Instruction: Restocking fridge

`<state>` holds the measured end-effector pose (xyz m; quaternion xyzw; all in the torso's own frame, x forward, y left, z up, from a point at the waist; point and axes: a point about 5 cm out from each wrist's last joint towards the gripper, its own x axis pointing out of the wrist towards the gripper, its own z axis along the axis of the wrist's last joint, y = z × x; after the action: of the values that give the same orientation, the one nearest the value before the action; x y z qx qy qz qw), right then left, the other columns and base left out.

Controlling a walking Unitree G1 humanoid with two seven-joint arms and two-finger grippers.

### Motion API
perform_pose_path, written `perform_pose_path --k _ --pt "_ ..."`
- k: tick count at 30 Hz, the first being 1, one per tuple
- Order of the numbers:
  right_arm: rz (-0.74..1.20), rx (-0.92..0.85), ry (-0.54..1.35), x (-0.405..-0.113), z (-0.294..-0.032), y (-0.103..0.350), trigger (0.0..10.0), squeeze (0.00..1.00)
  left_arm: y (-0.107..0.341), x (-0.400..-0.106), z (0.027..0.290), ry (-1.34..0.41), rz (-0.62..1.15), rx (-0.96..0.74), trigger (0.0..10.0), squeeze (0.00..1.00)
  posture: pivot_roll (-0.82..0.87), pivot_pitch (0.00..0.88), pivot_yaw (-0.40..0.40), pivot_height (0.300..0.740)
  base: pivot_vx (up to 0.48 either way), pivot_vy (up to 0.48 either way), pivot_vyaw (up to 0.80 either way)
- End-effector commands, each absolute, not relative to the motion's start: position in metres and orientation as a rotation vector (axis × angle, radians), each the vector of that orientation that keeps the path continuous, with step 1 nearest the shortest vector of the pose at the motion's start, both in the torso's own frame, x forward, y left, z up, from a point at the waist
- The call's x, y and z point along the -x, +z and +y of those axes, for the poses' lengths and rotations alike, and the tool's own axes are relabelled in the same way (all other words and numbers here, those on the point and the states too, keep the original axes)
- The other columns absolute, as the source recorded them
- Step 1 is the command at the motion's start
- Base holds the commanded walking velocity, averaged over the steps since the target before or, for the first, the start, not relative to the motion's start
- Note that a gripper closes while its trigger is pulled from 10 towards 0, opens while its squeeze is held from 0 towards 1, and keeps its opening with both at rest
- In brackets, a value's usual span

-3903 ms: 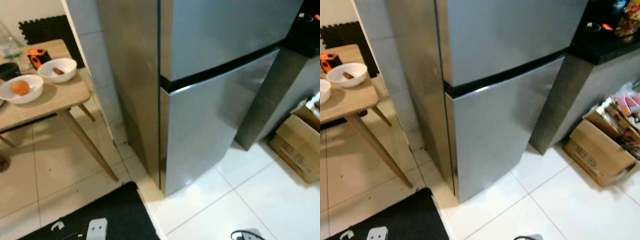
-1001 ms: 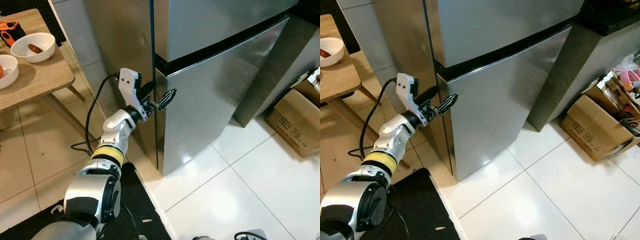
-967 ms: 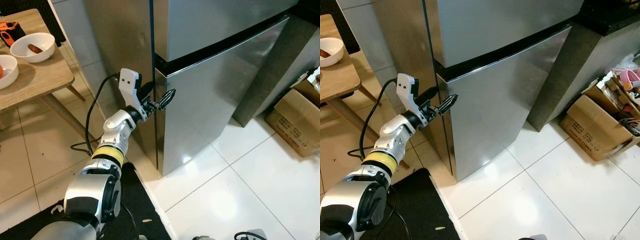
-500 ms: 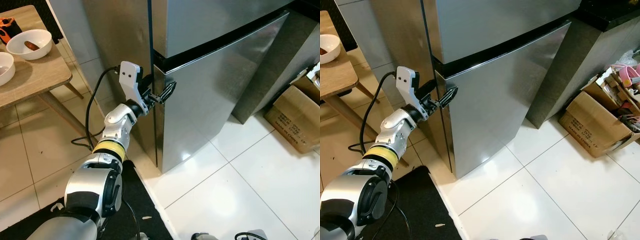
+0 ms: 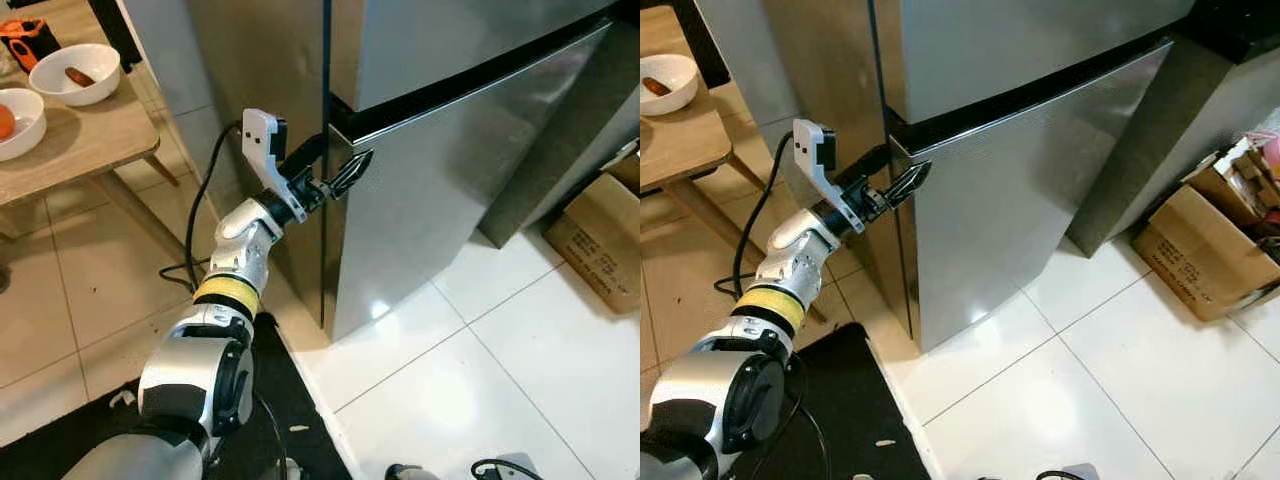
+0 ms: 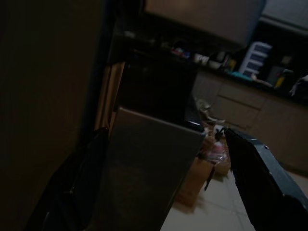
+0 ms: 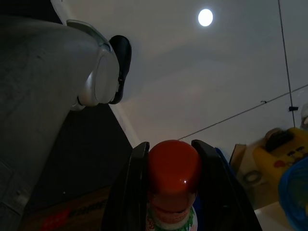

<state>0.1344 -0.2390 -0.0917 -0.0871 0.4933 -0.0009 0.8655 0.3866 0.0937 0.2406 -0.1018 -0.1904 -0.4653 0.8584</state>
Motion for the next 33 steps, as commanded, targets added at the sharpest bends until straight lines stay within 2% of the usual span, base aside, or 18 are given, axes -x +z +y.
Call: perform_pose_path --k 1,12,16,19,20,23,24,28,30,33 --pt "1.063 0.17 -0.025 -0.123 -0.242 -0.095 10.0 0.0 0.24 -0.376 0.063 -1.159 -0.403 0.173 10.0 0.0 -0.14 0.24 -0.007 0.74 0.0 0.0 0.0" --pt "1.057 0.165 -0.031 -0.125 -0.241 -0.094 10.0 0.0 0.228 -0.354 0.036 -1.338 -0.382 0.259 10.0 0.0 -0.13 0.231 -0.005 0.74 0.0 0.0 0.0" --pt "1.054 0.162 -0.033 -0.128 -0.241 -0.094 10.0 0.0 0.21 -0.327 0.01 -1.484 -0.334 0.294 10.0 0.0 -0.13 0.222 -0.002 0.74 0.0 0.0 0.0" --pt "1.053 0.161 -0.033 -0.128 -0.24 -0.094 10.0 0.0 0.205 -0.321 0.005 -1.512 -0.319 0.306 10.0 0.0 -0.13 0.219 -0.001 0.74 0.0 0.0 0.0" --pt "1.05 0.158 -0.035 -0.129 -0.24 -0.094 10.0 0.0 0.2 -0.309 -0.001 -1.576 -0.287 0.345 10.0 0.0 -0.13 0.214 0.0 0.74 0.0 0.0 0.0" --pt "1.05 0.157 -0.035 -0.13 -0.24 -0.094 10.0 0.0 0.198 -0.303 -0.003 -1.617 -0.265 0.375 10.0 0.0 -0.13 0.214 0.0 0.74 0.0 0.0 0.0" --pt "1.049 0.156 -0.035 -0.131 -0.239 -0.093 10.0 0.0 0.192 -0.286 -0.004 -1.718 -0.201 0.431 10.0 0.0 -0.13 0.208 0.002 0.74 0.0 0.0 0.0" --pt "1.046 0.155 -0.032 -0.133 -0.238 -0.093 10.0 0.0 0.177 -0.266 0.0 -1.824 -0.104 0.451 10.0 0.0 -0.12 0.202 0.003 0.74 0.0 0.0 0.0" --pt "1.044 0.153 -0.031 -0.134 -0.237 -0.093 10.0 0.0 0.169 -0.265 0.003 -1.801 -0.073 0.454 10.0 0.0 -0.12 0.2 0.004 0.74 0.0 0.0 0.0" --pt "1.034 0.147 -0.027 -0.138 -0.235 -0.092 10.0 0.0 0.137 -0.281 0.024 -1.6 0.016 0.454 10.0 0.0 -0.12 0.193 0.005 0.74 0.0 0.0 0.0"
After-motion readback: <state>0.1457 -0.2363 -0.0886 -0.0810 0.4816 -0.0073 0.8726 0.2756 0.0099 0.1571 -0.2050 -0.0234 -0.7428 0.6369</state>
